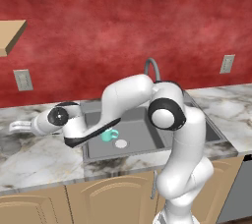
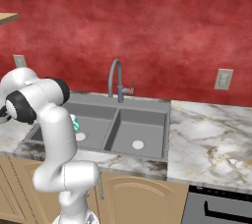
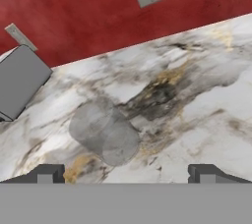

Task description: Place the mug in the left basin and the glass cup in the right basin of the sink.

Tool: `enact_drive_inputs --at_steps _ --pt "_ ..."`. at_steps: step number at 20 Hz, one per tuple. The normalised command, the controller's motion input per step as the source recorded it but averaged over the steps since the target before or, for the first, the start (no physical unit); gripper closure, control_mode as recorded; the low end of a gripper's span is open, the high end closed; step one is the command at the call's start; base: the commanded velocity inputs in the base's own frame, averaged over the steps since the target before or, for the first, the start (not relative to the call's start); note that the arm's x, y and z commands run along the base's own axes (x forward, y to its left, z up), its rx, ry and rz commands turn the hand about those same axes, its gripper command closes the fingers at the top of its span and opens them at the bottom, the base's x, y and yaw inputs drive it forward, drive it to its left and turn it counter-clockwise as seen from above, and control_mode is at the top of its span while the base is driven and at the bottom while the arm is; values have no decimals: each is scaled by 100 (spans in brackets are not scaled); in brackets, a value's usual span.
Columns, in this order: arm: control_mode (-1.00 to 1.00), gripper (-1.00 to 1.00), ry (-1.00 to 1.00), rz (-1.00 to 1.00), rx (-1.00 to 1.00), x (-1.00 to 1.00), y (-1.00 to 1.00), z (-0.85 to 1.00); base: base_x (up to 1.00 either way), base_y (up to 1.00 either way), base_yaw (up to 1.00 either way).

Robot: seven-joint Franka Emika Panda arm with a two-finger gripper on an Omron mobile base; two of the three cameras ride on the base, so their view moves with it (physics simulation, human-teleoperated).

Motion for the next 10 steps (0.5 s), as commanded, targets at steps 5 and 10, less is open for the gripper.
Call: enact_drive_inputs --at_steps 5,10 --pt "-100 -100 0 0 0 12 0 2 0 0 0" --pt "-100 -100 0 0 0 20 0 0 0 0 0"
